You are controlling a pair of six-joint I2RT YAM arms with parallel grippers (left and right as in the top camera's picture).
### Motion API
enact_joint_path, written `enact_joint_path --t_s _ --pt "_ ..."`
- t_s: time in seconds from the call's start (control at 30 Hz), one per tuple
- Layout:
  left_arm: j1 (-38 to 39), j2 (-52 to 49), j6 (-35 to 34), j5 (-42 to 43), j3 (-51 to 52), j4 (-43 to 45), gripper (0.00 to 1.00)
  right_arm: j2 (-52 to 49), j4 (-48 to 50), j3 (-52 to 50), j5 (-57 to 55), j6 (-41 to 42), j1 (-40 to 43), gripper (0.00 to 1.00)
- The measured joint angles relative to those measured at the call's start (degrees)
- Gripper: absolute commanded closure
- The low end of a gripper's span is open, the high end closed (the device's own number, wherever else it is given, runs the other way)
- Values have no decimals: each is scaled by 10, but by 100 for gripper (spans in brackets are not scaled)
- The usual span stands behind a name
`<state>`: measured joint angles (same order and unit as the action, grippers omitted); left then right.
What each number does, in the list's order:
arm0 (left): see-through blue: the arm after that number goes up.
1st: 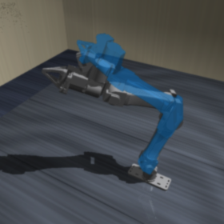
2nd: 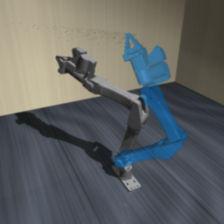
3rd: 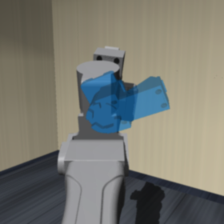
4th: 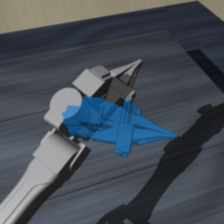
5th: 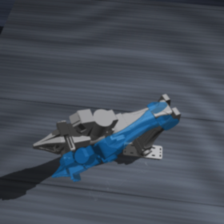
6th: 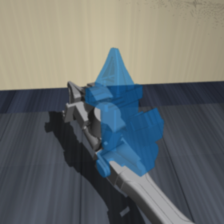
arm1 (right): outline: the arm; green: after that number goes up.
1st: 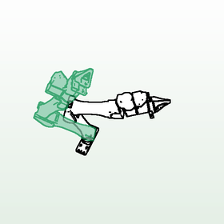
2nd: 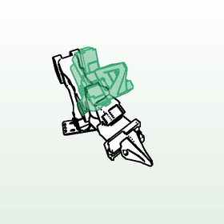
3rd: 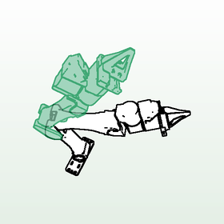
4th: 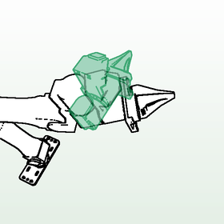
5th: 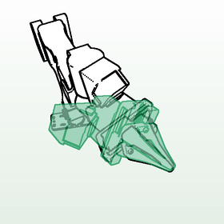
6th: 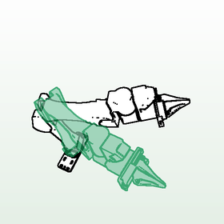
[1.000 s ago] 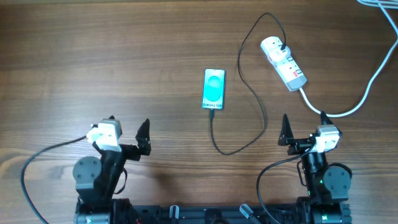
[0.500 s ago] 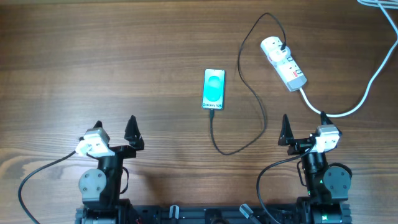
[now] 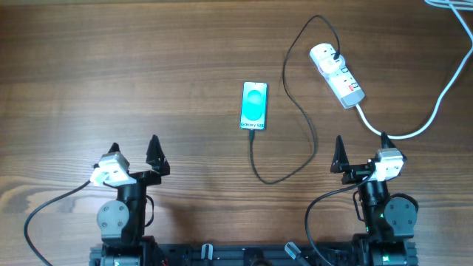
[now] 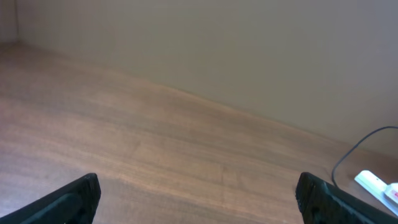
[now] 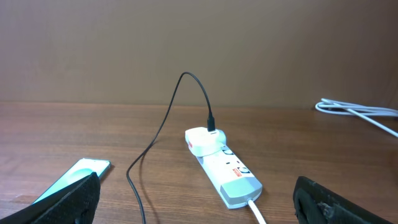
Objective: Plug charger to phone and switch on socket
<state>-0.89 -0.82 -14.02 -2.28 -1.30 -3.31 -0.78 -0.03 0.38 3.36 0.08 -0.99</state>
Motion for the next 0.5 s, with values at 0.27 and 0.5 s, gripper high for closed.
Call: enact_joint_path --t_s 0.27,0.5 --pt "3 0 57 0 4 -8 0 0 0 0 0 0 0 0" --pt "-7 0 118 6 4 -10 0 0 0 0 0 0 0 0"
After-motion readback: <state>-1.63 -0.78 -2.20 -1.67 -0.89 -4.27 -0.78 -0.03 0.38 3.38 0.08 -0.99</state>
